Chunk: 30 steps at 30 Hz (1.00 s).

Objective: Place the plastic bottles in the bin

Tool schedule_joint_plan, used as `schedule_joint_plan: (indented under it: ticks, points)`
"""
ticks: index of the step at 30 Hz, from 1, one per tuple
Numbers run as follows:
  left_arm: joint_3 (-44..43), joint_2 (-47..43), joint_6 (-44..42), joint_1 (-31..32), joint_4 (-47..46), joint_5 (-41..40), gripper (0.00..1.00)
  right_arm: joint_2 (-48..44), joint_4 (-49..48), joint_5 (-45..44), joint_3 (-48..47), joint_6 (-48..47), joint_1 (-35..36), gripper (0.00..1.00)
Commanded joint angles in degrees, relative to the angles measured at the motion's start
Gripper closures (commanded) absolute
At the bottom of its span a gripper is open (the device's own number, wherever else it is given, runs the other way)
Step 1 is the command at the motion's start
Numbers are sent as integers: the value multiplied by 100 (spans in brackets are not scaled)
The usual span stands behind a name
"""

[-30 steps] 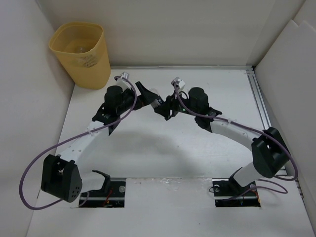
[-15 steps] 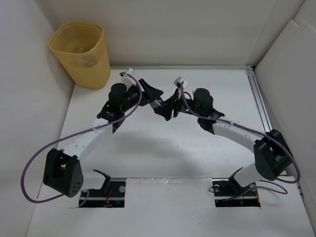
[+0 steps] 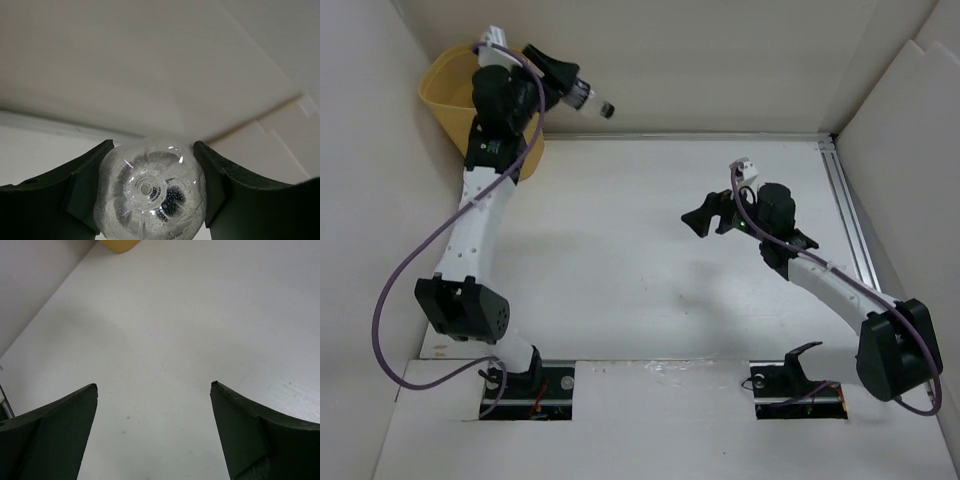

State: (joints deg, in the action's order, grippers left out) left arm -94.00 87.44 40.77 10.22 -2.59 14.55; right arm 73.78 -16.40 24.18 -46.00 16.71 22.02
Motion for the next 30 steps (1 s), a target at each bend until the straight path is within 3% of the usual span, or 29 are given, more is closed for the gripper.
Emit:
schedule_joint_plan:
  ticks: [1,4,6,9,12,17,19,21,23,24,26,30]
  points:
    - [-1676,508,-490,-362,565,-862,100,-354,435,-97,109,-264,-31,2]
    - [-2891,1002,-632,-792,707,-1382,100,-715,612,-98,258,-326,-84,2]
    - [-3220,1362,-449,-1186,612,-1647,100,-829,691,-2,311,-379,-84,2]
    - [-3283,1487,-448,-1434,181,-2603,100,-1005,814,113,363,-432,-84,2]
    - [-2933,1618,-1272,-1435,-677,-3586,100,-1146,867,218,424,-493,47,2]
    - [-3299,2311,-2213,-1435,-1051,-4362,100,-1340,867,218,478,-493,320,2]
    - [-3353,2671,-2214,-1505,-1051,-4382,99,-1340,867,218,478,-493,530,2]
    - [-3493,2918,-2066,-1593,-929,-4285,73,-1340,920,148,364,-554,671,2]
    - [-3617,3242,-1873,-1716,-788,-4259,63,-1340,920,78,311,-555,881,2]
    - [-3687,3314,-1793,-1794,-787,-4258,33,-1340,920,-9,311,-555,952,2]
    - [-3924,3507,-1731,-1847,-576,-4206,0,-1340,981,-167,232,-642,1171,2]
    - [-4197,3483,-1845,-1848,-531,-3986,0,-1279,1297,-728,-13,-835,1541,0]
